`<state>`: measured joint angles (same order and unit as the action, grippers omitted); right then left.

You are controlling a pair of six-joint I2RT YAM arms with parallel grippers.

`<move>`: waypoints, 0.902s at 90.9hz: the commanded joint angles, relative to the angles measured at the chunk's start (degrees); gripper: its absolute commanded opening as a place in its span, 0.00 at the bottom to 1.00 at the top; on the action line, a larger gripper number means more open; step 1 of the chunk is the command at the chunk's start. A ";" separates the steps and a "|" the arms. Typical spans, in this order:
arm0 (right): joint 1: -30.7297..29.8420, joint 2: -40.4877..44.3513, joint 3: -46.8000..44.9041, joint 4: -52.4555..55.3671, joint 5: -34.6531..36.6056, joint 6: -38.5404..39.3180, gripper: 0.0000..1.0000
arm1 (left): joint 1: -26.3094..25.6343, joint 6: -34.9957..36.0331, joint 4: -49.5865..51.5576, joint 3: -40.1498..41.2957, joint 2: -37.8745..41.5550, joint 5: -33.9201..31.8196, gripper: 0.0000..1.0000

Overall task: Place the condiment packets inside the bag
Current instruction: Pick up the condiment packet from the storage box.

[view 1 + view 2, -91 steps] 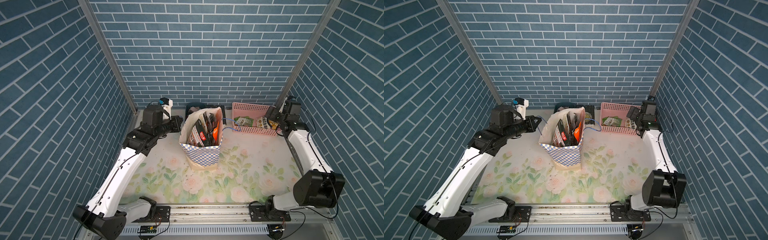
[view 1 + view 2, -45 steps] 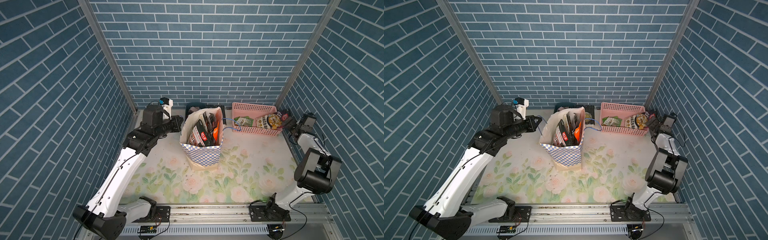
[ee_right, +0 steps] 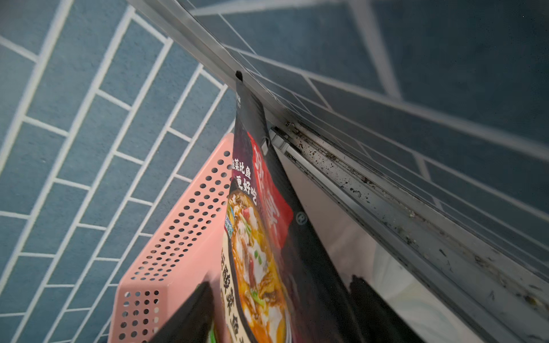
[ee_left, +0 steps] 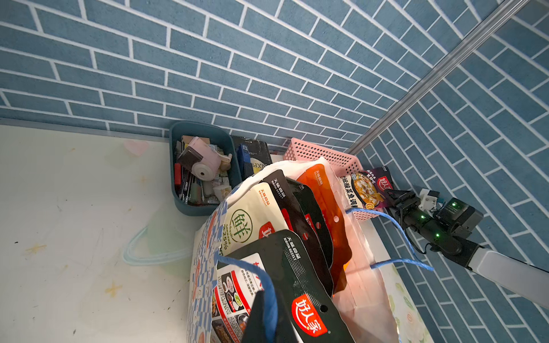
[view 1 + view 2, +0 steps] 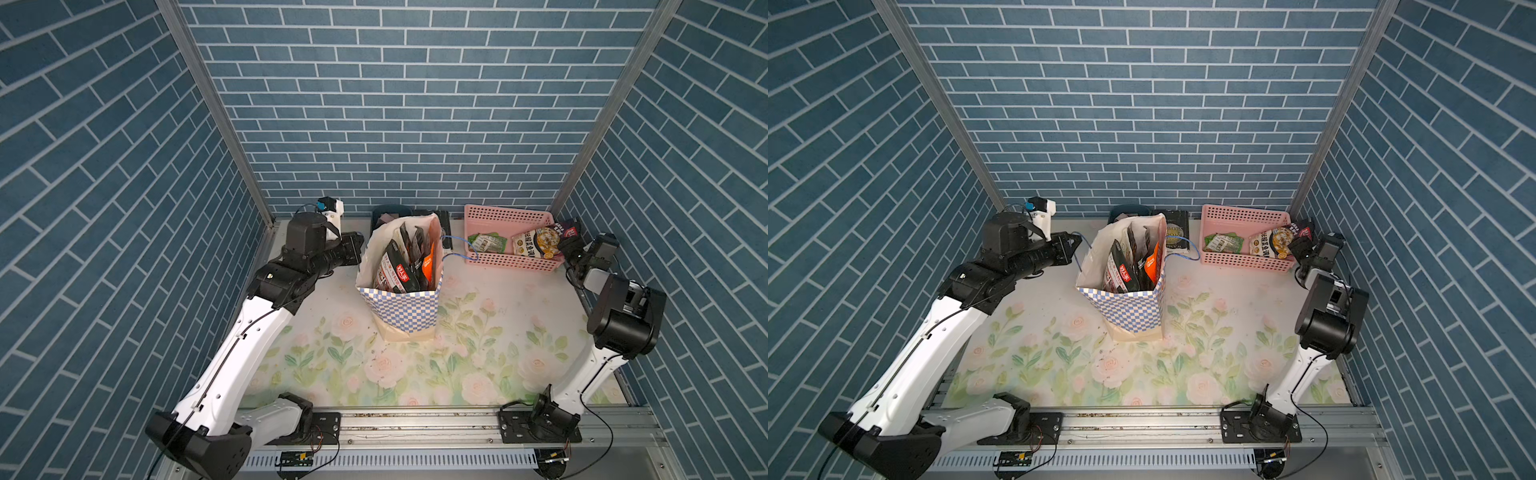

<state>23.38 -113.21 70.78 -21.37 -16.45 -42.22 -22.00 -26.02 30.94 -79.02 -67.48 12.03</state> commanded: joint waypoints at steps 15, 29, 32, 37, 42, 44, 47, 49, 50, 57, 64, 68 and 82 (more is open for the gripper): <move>0.00 -0.94 3.49 -5.40 -3.58 0.16 0.00 | 0.11 0.48 -3.14 -0.42 0.85 -0.35 0.00; -0.59 2.58 2.06 -9.63 -8.00 2.42 0.00 | 0.15 0.32 -3.50 -0.09 1.04 -0.61 0.00; -1.04 3.95 1.78 -10.26 -8.67 3.62 0.00 | 0.12 0.33 -3.51 -0.08 0.93 -0.54 0.00; -2.22 6.40 1.56 -10.97 -9.65 6.15 0.00 | 0.11 0.25 -3.60 -0.15 0.82 -0.54 0.00; -3.76 8.86 1.82 -11.31 -10.39 9.01 0.00 | 0.11 0.22 -3.56 -0.17 0.79 -0.52 0.00; -4.47 9.91 2.01 -11.04 -10.45 10.12 0.00 | 0.11 0.21 -3.53 -0.23 0.69 -0.52 0.00; -5.62 11.47 2.33 -10.80 -10.33 11.99 0.00 | 0.11 0.16 -3.50 -0.29 0.47 -0.54 0.00; -6.48 12.56 2.52 -10.47 -10.11 13.24 0.00 | 0.16 0.11 -3.38 -0.26 0.37 -0.46 0.00; -6.84 13.09 2.60 -10.33 -9.93 13.88 0.00 | 0.14 0.10 -3.36 -0.35 0.31 -0.44 0.00; -10.02 16.75 3.63 -8.01 -7.98 19.47 0.00 | 0.11 0.01 -3.05 -0.50 -0.07 -0.26 0.00; -13.34 20.26 4.82 -5.18 -6.14 25.03 0.00 | 0.11 0.09 -2.84 -0.53 -0.18 -0.26 0.00; -15.04 21.94 5.41 -3.89 -5.82 27.32 0.00 | 0.11 0.11 -2.83 -0.60 -0.13 -0.25 0.00; -20.33 28.34 6.74 0.44 -7.63 32.04 0.00 | 0.11 -0.24 -2.53 -0.38 -0.10 -0.47 0.00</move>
<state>6.17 -90.61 74.67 -21.52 -22.74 -18.87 -22.00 -26.11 30.89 -79.02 -67.83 11.64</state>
